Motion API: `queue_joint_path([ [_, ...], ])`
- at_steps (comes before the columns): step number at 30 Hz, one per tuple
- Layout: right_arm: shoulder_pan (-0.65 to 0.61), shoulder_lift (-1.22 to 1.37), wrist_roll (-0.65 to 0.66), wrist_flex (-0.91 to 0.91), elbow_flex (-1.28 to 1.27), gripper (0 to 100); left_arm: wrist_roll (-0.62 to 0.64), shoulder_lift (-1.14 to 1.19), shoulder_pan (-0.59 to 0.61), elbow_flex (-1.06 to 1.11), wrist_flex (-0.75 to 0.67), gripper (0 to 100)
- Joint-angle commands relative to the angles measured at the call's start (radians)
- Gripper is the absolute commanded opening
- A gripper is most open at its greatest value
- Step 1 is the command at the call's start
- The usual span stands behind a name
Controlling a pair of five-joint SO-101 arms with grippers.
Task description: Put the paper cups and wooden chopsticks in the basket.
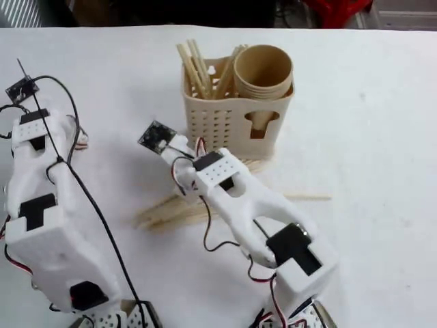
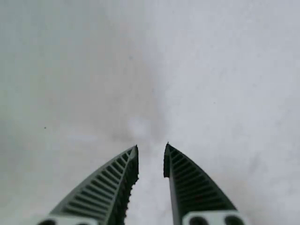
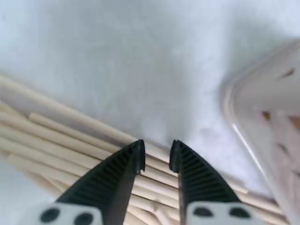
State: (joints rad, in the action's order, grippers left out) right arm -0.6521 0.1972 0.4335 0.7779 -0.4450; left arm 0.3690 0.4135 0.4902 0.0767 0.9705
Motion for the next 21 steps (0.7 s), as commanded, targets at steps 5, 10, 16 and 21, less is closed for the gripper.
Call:
queue_joint_path([
  [5,0.016,-0.217,0.04,0.064,-0.137,8.7,0.014,-0.008,0.01,-0.011,-0.014,11],
  [10,0.016,-0.38,0.04,0.064,-0.176,8.8,0.014,-0.008,0.01,-0.012,-0.014,11],
  [16,0.016,-0.602,0.04,0.136,-0.18,8.8,0.014,-0.008,0.01,-0.012,-0.014,11],
  [21,0.117,-0.72,0.074,0.371,-0.204,8.8,0.014,-0.007,0.008,-0.012,-0.014,11],
])
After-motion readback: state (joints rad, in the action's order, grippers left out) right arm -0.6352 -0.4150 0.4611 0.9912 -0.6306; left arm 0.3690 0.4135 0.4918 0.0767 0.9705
